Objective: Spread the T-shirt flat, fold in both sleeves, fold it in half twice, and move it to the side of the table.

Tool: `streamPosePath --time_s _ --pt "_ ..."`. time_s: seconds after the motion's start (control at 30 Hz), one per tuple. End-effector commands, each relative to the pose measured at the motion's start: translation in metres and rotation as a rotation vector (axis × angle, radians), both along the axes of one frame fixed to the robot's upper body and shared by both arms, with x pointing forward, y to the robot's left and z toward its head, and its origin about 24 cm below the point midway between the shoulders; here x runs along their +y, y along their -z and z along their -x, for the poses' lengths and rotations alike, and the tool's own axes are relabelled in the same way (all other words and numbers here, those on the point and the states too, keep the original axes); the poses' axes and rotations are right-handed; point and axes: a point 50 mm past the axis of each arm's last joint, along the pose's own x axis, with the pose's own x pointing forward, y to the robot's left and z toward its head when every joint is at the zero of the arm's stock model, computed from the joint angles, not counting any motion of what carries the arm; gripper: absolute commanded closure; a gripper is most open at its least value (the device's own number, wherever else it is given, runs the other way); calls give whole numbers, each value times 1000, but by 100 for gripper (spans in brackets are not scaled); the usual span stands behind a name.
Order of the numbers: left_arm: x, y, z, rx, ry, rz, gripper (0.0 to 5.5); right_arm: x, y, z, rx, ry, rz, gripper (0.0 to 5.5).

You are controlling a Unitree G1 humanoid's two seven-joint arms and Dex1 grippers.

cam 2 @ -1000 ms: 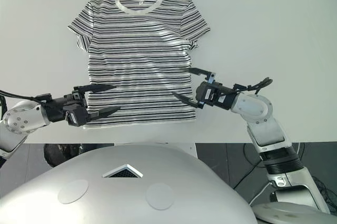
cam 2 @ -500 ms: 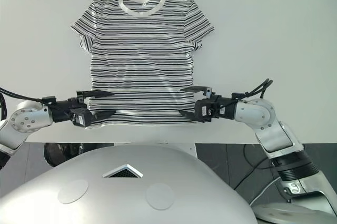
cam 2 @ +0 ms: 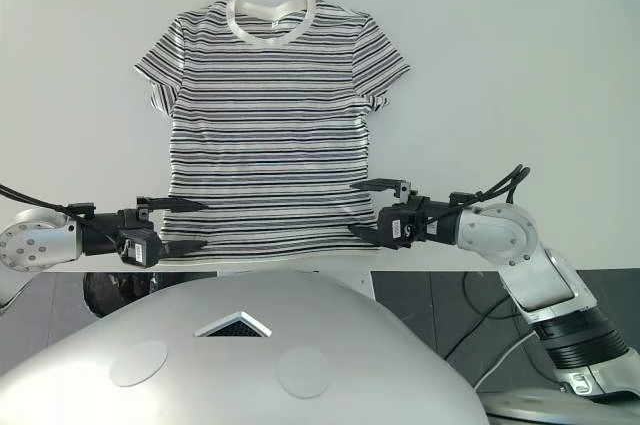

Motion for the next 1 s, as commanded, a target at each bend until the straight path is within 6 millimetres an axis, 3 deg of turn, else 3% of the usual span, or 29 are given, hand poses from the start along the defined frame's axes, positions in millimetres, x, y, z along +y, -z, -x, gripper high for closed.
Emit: streamPosePath --time_s 0.03,0.13,0.27,0.37,0.47,0.57,0.77,0.87,1.0 --pt "5 -33 -40 -178 -162 145 236 -7 -2 8 44 22 33 173" --pt "1 -63 -54 -256 -214 322 236 -5 -21 9 42 26 -49 173" --pt "3 -90 -57 -289 -296 522 236 -11 -52 -9 -61 131 -194 173" --pt "25 -103 -86 -338 -575 643 236 -17 -83 -37 -237 326 -414 173" --pt "57 -88 -122 -251 -981 703 236 -20 -106 -50 -338 448 -603 173" --pt "68 -57 -136 -44 -1218 652 236 -28 -119 -61 -408 540 -675 173" --pt "61 -17 -142 309 -1346 532 236 -44 -126 -72 -471 671 -699 173" --pt "66 -14 -146 460 -1417 579 236 -47 -126 -71 -480 688 -695 173" --pt "67 -11 -152 538 -1461 607 236 -50 -123 -73 -493 711 -683 173"
